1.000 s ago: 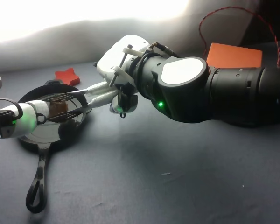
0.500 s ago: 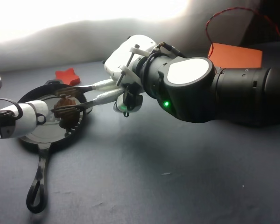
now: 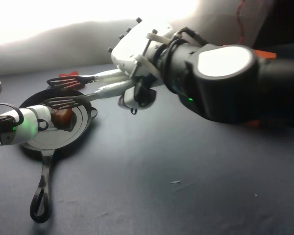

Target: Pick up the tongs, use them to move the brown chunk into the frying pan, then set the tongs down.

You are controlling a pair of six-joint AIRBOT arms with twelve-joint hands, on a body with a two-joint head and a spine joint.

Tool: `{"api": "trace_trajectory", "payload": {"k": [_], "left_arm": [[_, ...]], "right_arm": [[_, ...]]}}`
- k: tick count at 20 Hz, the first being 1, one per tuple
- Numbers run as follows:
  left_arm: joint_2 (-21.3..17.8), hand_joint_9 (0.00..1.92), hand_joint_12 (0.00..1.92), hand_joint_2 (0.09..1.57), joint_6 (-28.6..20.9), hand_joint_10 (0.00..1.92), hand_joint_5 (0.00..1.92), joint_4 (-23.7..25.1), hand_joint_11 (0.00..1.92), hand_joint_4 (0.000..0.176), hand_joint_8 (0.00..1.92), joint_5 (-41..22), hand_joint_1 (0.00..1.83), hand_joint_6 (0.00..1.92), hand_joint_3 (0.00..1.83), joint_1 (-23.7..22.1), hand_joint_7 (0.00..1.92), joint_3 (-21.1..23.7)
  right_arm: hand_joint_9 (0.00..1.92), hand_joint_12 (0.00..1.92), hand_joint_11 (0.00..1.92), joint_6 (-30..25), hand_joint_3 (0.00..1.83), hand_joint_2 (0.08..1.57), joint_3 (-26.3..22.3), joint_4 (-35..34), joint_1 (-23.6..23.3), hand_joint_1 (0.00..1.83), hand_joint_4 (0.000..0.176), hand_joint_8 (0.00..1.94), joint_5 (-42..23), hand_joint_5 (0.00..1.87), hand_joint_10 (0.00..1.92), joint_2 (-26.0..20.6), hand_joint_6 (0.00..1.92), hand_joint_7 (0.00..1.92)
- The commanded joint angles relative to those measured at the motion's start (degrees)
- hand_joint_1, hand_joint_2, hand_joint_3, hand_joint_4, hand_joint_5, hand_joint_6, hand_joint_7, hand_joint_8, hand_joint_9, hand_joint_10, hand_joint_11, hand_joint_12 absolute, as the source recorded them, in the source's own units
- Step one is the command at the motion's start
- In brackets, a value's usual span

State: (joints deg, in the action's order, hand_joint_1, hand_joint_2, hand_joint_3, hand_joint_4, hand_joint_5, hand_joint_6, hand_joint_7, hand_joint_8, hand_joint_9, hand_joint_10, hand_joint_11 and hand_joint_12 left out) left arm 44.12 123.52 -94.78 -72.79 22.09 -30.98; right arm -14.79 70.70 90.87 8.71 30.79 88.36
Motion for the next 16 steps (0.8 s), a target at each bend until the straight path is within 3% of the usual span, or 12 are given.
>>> {"api": "trace_trajectory", "payload": {"k": [1,6,12,13,16], "left_arm": [[-0.2,0.04,0.16,1.28,-0.1,0.00,0.07,4.9,0.00,0.000,0.00,-3.5,0.01,0.00,0.00,-0.1,0.07,-0.1],[-0.3,0.04,0.15,1.27,-0.1,0.00,0.07,4.9,0.00,0.003,0.00,-3.8,0.02,0.00,0.00,-0.1,0.07,0.0],[-0.3,0.03,0.16,1.27,-0.1,0.00,0.07,4.8,0.00,0.000,0.00,-4.1,0.01,0.00,0.00,-0.1,0.06,0.1],[-0.3,0.03,0.16,1.27,-0.1,0.00,0.07,4.8,0.00,0.000,0.00,-4.1,0.02,0.00,0.00,-0.1,0.06,0.1],[-0.3,0.04,0.16,1.27,-0.1,0.00,0.08,4.8,0.00,0.004,0.00,-4.2,0.03,0.00,0.00,-0.1,0.07,0.2]], "right_arm": [[0.92,1.85,0.70,0.4,0.00,1.24,-1.1,2.9,-0.7,0.50,0.000,1.01,1.9,0.92,1.48,-1.2,0.59,0.99],[0.92,1.84,0.68,1.9,0.00,1.28,-13.6,2.9,-0.4,0.47,0.000,1.02,2.4,0.91,1.45,-12.7,0.64,0.98],[0.95,1.90,0.76,2.4,0.00,1.29,-21.1,3.1,2.5,0.48,0.000,0.99,4.2,0.93,1.51,-19.6,0.62,1.01],[0.96,1.90,0.76,1.9,0.00,1.28,-22.0,4.3,3.3,0.48,0.000,1.00,4.8,0.94,1.51,-20.1,0.61,1.02],[0.93,1.91,0.74,-5.2,0.00,1.29,-24.0,16.5,7.8,0.49,0.000,0.99,9.9,0.93,1.51,-20.1,0.61,1.00]]}}
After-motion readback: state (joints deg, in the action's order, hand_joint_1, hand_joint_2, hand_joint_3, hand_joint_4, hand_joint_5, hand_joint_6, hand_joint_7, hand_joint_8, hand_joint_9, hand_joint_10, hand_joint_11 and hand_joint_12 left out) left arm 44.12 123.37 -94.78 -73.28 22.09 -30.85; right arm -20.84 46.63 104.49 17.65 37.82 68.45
